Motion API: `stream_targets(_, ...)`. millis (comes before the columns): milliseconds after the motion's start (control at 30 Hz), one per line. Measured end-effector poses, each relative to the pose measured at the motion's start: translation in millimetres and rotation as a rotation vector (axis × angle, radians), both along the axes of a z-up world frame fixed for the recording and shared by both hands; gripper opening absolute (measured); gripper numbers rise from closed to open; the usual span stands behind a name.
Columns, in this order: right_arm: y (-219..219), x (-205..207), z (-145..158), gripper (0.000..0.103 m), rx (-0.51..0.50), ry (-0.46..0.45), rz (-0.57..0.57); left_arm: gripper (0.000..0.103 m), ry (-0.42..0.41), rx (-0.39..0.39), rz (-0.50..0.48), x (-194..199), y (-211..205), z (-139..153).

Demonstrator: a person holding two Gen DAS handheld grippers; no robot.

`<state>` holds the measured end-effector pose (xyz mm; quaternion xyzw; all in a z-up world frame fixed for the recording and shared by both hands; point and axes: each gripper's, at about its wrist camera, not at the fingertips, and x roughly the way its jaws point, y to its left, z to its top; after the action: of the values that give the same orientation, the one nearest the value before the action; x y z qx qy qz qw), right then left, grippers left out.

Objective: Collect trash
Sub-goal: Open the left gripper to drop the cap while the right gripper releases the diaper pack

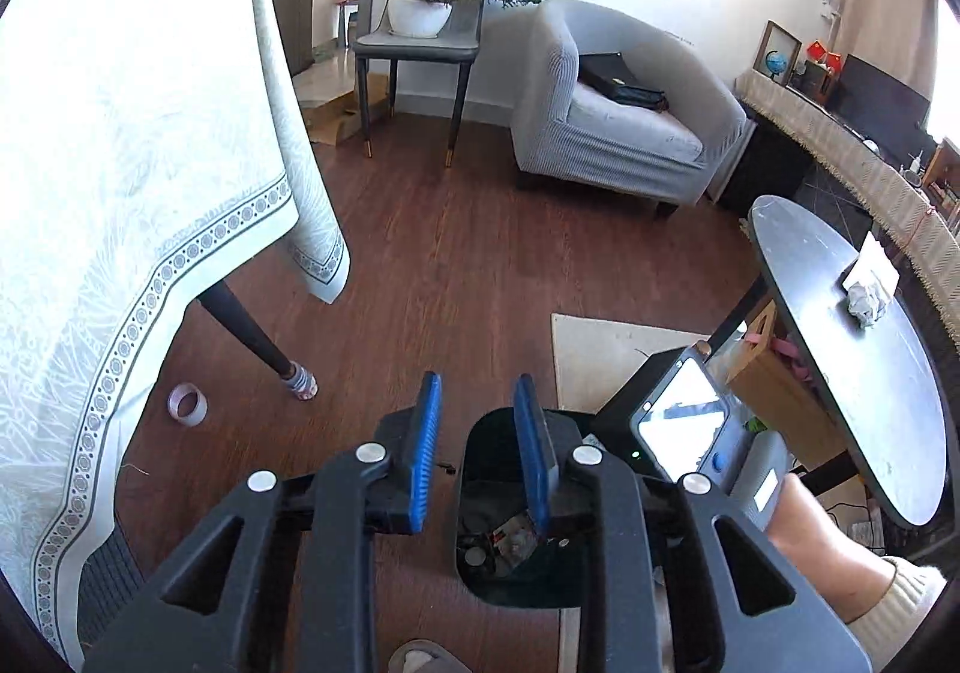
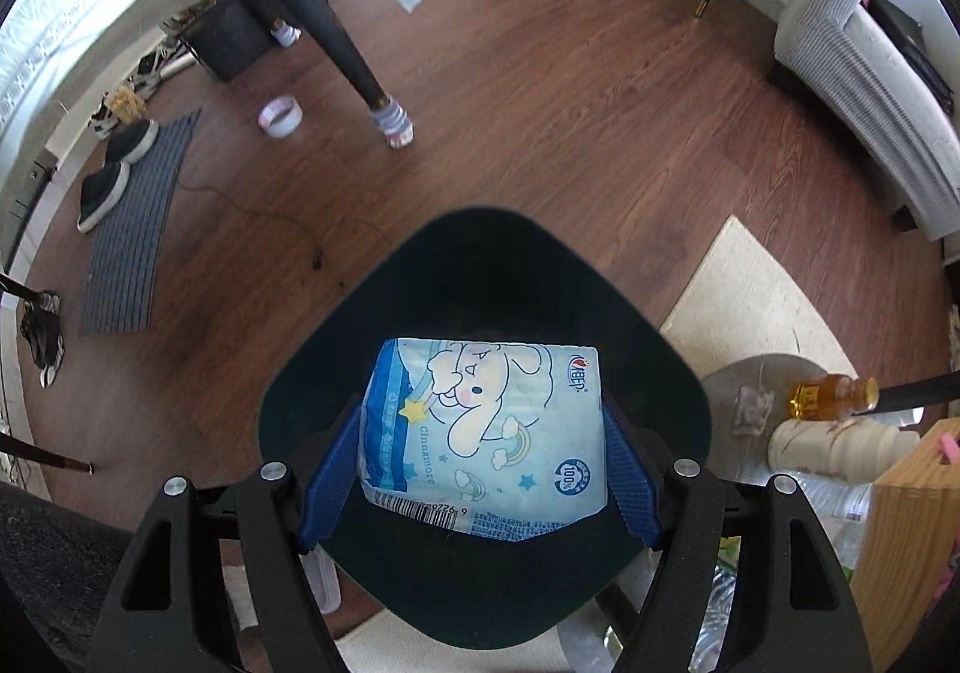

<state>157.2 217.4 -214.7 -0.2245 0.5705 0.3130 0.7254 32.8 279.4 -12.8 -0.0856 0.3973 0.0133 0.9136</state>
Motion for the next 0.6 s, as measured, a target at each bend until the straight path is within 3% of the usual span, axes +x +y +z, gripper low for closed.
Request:
stream_targets(300,-9.3,-14.1,-31.4,0.079,-0.100,0.055,0.039,0.025,-0.090,-0.041,-0.003,-2.0,-15.6,26.9)
stream_targets(467,-14.9,-22.0,-36.9,0.082,-0.132,0.049,0.064,0.025,-0.105,-0.044,0.003,-0.9,-24.4,33.4)
stream_targets(600,-17.0,-27.5,-28.5,0.082,-0.098,0.038,0.085,0.025,-0.122,-0.041,0.014,-1.6,-31.9,40.9)
